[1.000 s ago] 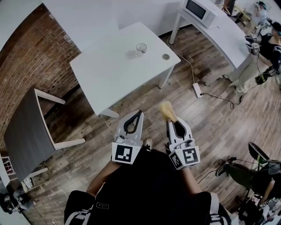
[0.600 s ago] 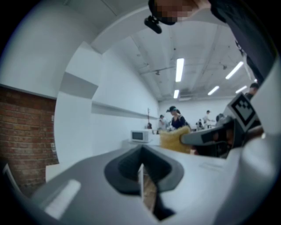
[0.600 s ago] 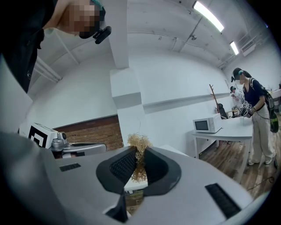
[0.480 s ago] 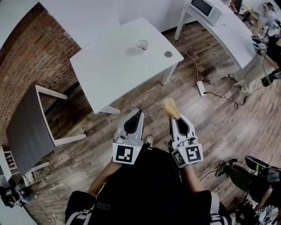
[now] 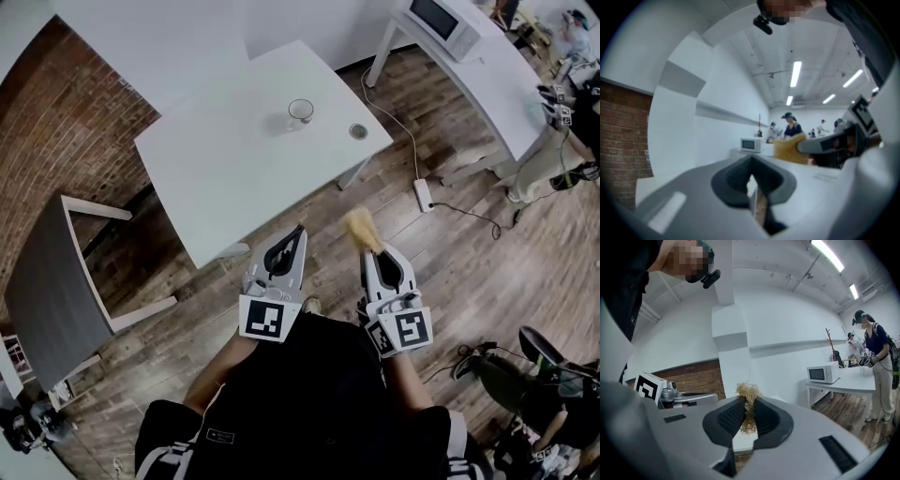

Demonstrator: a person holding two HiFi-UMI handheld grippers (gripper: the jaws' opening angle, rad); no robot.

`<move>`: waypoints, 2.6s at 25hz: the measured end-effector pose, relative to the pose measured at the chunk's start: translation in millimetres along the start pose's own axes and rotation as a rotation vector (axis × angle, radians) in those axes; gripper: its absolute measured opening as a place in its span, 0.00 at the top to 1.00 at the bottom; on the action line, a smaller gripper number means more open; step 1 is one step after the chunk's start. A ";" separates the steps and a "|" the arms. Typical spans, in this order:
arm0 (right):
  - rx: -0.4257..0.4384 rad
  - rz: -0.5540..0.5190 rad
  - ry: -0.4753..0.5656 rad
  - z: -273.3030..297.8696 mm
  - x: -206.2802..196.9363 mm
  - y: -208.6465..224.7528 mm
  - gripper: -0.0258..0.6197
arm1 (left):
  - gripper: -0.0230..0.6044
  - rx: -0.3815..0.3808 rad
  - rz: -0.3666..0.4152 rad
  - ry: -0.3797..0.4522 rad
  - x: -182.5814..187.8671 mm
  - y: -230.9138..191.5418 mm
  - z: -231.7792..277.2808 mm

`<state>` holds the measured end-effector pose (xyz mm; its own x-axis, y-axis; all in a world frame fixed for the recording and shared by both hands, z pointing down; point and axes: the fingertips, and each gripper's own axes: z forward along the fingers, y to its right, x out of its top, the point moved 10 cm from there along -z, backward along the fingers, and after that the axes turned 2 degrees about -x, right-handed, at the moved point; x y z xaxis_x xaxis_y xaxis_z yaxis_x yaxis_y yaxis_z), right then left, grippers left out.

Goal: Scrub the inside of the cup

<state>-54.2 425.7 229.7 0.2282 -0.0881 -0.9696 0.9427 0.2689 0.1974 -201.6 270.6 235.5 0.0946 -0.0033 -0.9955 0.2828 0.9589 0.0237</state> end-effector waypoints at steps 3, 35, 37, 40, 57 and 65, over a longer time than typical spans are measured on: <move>-0.016 0.000 -0.005 25.0 5.4 2.5 0.91 | 0.96 -0.017 0.008 -0.001 2.4 -24.3 20.9; 0.125 -0.011 -0.124 218.3 39.9 89.4 0.91 | 0.96 0.079 -0.003 -0.110 -24.4 -127.4 174.0; 0.167 -0.021 -0.140 228.7 41.8 104.8 0.91 | 0.96 0.115 -0.016 -0.115 -27.1 -125.5 186.3; 0.228 -0.029 -0.158 244.6 44.6 123.9 0.91 | 0.96 0.163 -0.013 -0.141 -33.1 -124.6 200.0; 0.285 -0.035 -0.299 317.6 23.8 140.6 0.91 | 0.95 0.166 0.051 -0.315 -108.4 -172.5 240.7; 0.297 -0.052 -0.368 341.6 12.7 142.6 0.91 | 0.84 0.044 0.017 -0.437 -161.9 -188.2 260.9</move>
<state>166.3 135.3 294.8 0.1990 -0.4430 -0.8741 0.9718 -0.0258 0.2343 -21.0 16.6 416.2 0.4918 -0.1162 -0.8630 0.3174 0.9468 0.0534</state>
